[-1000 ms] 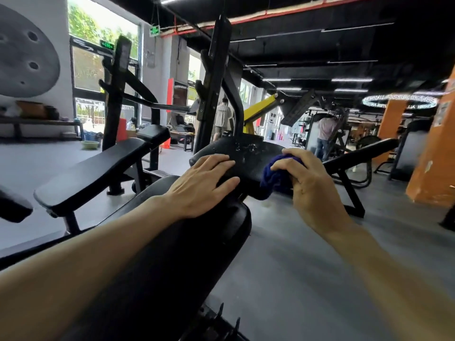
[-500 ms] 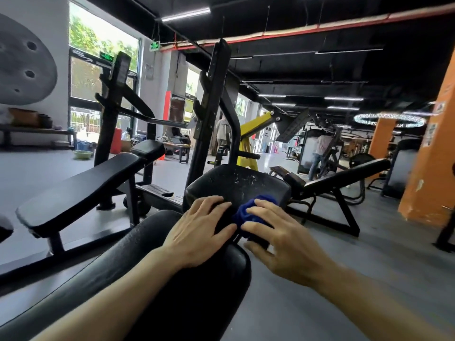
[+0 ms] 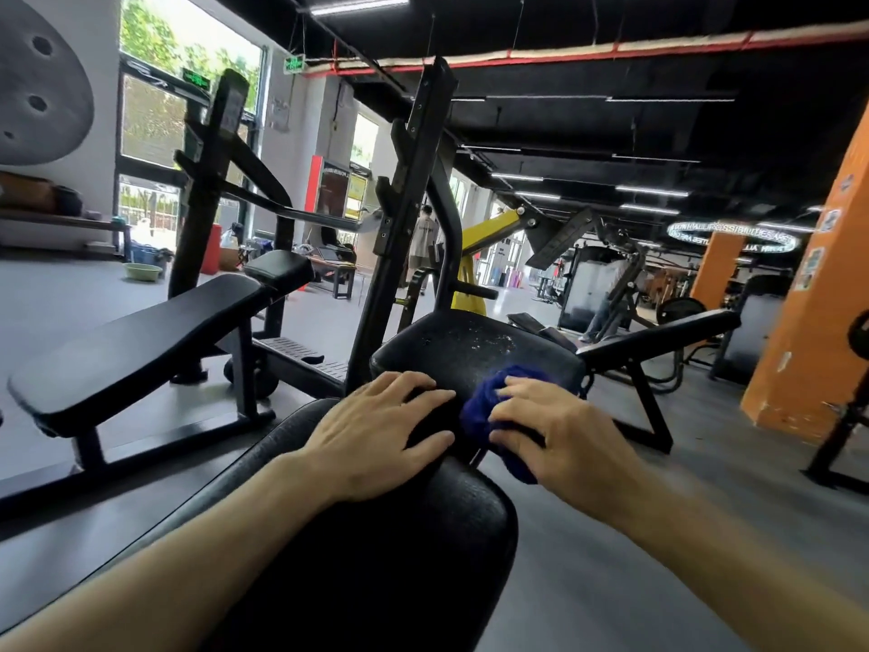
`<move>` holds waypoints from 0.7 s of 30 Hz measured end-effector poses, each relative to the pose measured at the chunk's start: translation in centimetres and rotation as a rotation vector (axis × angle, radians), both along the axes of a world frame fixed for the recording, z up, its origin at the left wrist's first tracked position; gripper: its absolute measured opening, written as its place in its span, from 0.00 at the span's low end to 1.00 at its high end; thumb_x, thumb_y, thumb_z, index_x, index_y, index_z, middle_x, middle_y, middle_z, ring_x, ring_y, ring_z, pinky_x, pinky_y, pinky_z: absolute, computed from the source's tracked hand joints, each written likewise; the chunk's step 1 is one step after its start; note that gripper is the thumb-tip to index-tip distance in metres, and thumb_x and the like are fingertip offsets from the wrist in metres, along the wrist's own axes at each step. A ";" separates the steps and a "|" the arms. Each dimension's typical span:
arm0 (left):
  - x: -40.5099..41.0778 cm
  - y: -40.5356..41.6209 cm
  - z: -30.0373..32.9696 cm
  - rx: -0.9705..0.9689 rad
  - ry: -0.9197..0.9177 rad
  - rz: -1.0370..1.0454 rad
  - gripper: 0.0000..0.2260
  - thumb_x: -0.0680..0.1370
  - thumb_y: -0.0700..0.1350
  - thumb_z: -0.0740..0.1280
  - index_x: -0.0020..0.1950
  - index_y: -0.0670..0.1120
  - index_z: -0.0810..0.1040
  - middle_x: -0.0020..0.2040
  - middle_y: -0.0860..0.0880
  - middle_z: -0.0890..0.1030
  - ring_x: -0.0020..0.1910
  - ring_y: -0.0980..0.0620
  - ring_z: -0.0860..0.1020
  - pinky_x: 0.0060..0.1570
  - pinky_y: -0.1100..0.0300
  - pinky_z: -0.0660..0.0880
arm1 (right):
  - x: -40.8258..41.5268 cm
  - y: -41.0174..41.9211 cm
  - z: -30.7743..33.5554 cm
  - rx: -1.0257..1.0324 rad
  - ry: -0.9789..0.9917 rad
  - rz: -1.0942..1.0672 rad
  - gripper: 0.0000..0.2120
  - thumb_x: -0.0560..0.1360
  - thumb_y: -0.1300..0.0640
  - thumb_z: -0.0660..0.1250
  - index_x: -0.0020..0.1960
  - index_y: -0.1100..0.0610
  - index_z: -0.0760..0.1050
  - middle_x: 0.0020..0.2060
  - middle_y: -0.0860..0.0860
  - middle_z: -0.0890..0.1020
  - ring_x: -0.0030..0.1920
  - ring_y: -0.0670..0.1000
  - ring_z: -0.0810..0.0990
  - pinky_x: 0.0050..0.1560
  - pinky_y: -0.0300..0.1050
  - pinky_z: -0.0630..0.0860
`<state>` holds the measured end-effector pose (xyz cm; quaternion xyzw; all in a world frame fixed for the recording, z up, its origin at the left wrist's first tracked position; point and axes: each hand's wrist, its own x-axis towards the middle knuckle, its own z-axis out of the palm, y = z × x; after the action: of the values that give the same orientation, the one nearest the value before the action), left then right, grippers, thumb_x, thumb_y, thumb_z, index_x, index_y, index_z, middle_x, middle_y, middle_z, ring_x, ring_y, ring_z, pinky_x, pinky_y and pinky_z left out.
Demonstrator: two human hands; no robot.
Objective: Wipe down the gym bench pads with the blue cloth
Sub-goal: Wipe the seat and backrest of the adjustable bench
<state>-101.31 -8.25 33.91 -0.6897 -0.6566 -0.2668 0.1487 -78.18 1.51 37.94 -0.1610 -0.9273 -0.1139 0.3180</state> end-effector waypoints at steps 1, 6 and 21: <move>-0.2 0.0 -0.3 -0.002 -0.013 0.004 0.29 0.80 0.69 0.50 0.80 0.63 0.60 0.76 0.62 0.60 0.77 0.59 0.57 0.77 0.56 0.60 | -0.2 -0.7 -0.4 0.033 -0.043 0.032 0.07 0.75 0.52 0.74 0.52 0.50 0.82 0.59 0.45 0.81 0.66 0.44 0.75 0.67 0.31 0.66; -0.1 -0.3 -0.6 -0.015 -0.076 0.008 0.27 0.80 0.69 0.51 0.79 0.65 0.58 0.76 0.63 0.58 0.77 0.59 0.52 0.77 0.54 0.60 | -1.3 3.5 3.9 -0.062 -0.002 -0.091 0.04 0.75 0.53 0.72 0.46 0.52 0.78 0.44 0.46 0.81 0.48 0.51 0.80 0.52 0.44 0.74; -0.6 -0.3 -0.8 0.007 -0.095 0.040 0.33 0.79 0.70 0.54 0.81 0.56 0.59 0.77 0.59 0.58 0.77 0.58 0.57 0.73 0.56 0.64 | -4.1 6.7 4.9 -0.070 -0.031 -0.149 0.14 0.81 0.57 0.67 0.66 0.53 0.79 0.61 0.48 0.81 0.62 0.50 0.78 0.62 0.37 0.67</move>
<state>-101.94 -8.54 33.08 -0.6623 -0.6757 -0.2986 0.1250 -82.29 8.22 42.83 -0.2389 -0.9210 -0.1076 0.2883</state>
